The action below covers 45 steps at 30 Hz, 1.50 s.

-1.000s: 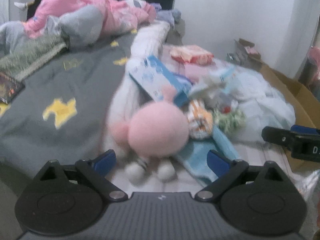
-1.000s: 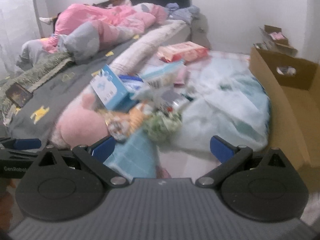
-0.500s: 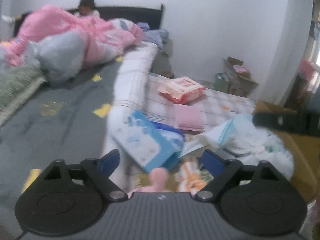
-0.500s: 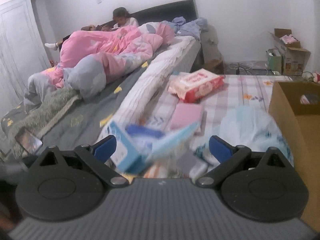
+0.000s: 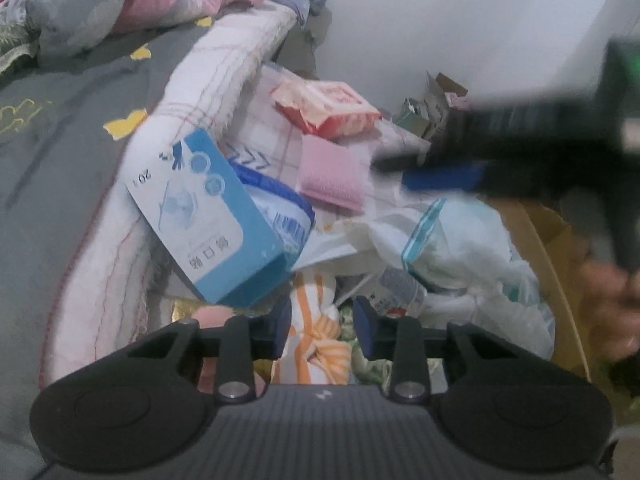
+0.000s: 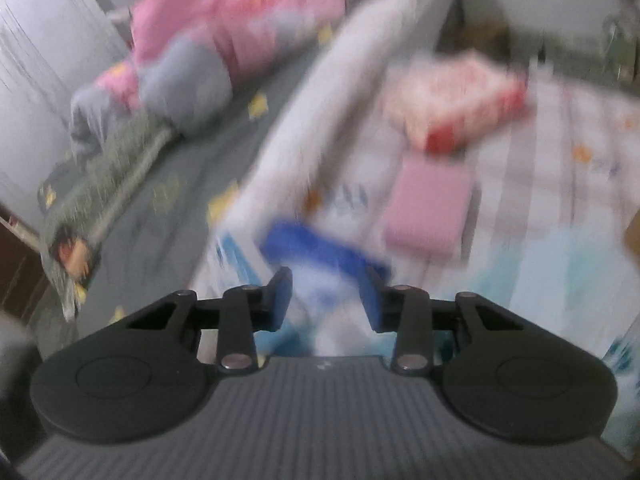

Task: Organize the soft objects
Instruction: 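Reach the right gripper to the white cotton-swab bag and grasp it, then lift the cotton-swab bag with the right gripper toward the cardboard box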

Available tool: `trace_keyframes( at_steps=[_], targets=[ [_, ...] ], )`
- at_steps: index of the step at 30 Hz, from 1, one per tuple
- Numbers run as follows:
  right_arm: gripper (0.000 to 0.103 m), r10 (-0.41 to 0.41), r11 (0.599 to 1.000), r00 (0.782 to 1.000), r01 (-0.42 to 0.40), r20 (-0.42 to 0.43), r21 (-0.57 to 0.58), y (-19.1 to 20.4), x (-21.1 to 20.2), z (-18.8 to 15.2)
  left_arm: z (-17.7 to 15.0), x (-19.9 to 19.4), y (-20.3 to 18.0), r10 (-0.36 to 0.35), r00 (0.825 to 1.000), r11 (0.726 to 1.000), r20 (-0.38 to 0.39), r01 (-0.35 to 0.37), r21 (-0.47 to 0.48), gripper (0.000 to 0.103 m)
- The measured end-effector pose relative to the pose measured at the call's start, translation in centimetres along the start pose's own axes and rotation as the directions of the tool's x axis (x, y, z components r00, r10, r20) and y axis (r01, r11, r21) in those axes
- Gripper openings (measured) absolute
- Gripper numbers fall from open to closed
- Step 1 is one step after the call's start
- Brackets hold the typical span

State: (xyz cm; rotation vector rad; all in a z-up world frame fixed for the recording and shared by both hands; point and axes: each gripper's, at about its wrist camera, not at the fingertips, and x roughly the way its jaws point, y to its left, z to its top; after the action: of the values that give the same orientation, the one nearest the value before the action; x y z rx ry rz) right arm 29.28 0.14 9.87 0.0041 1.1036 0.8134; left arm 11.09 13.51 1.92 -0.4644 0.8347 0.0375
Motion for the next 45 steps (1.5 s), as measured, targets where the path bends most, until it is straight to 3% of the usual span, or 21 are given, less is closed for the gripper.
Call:
trace_keyframes(
  at_steps=[2, 4, 12, 18, 20, 23, 26, 29, 33, 35, 40, 45],
  targets=[
    [0.028, 0.004, 1.0, 0.998, -0.002, -0.069, 0.029, -1.2, 1.6, -1.7, -0.2, 0.0, 0.3, -0.006, 1.0, 1.0, -0.013, 0.006, -0.002, 0.034],
    [0.026, 0.038, 0.998, 0.996, -0.034, -0.078, 0.057, -2.0, 1.7, -2.6, -0.3, 0.2, 0.4, -0.015, 1.0, 1.0, -0.027, 0.016, 0.0, 0.034],
    [0.03, 0.113, 0.983, 0.983, -0.089, -0.147, 0.161, -3.5, 0.7, -3.5, 0.8, 1.0, 0.1, -0.095, 0.995, 0.995, -0.034, 0.094, -0.037, 0.049],
    [0.055, 0.113, 0.988, 0.992, -0.106, -0.058, 0.111, -3.7, -0.9, 1.0, 2.0, 1.9, 0.3, -0.141, 0.988, 0.987, -0.058, 0.136, -0.084, 0.049],
    [0.07, 0.11, 0.99, 0.992, -0.104, -0.064, 0.1, -3.9, -0.3, 2.7, 2.3, 2.1, 0.3, -0.158, 0.985, 0.984, -0.068, 0.151, -0.099, 0.051],
    [0.072, 0.126, 0.986, 0.982, -0.109, -0.141, 0.125, -4.8, 2.6, 4.2, 2.6, 2.8, 0.2, -0.191, 0.977, 0.975, -0.096, 0.178, -0.131, 0.06],
    [0.072, 0.152, 0.983, 0.956, -0.119, -0.25, 0.143, -5.2, 5.7, 3.8, 2.9, 3.9, 0.0, -0.206, 0.971, 0.971, -0.123, 0.187, -0.152, 0.066],
    [0.072, 0.184, 0.979, 0.934, -0.147, -0.306, 0.139, -5.1, 7.3, 3.0, 3.2, 5.0, -0.1, -0.195, 0.972, 0.971, -0.134, 0.171, -0.17, 0.066],
    [0.064, 0.224, 0.972, 0.923, -0.187, -0.312, 0.143, -4.8, 7.4, 2.2, 3.5, 6.2, -0.2, -0.162, 0.976, 0.975, -0.144, 0.135, -0.178, 0.062],
    [0.05, 0.211, 0.976, 0.931, -0.183, -0.298, 0.12, -4.5, 6.9, 2.1, 3.5, 6.4, -0.2, -0.16, 0.976, 0.974, -0.144, 0.133, -0.183, 0.059],
    [0.029, 0.244, 0.967, 0.94, -0.219, -0.238, 0.127, -5.2, 5.1, 2.0, 3.7, 5.2, -1.4, -0.149, 0.981, 0.981, -0.123, 0.132, -0.141, 0.052],
    [0.028, 0.274, 0.959, 0.948, -0.258, -0.162, 0.113, -4.6, 1.7, 1.7, 3.9, 2.4, -3.3, -0.12, 0.99, 0.991, -0.072, 0.115, -0.071, 0.052]
  ],
)
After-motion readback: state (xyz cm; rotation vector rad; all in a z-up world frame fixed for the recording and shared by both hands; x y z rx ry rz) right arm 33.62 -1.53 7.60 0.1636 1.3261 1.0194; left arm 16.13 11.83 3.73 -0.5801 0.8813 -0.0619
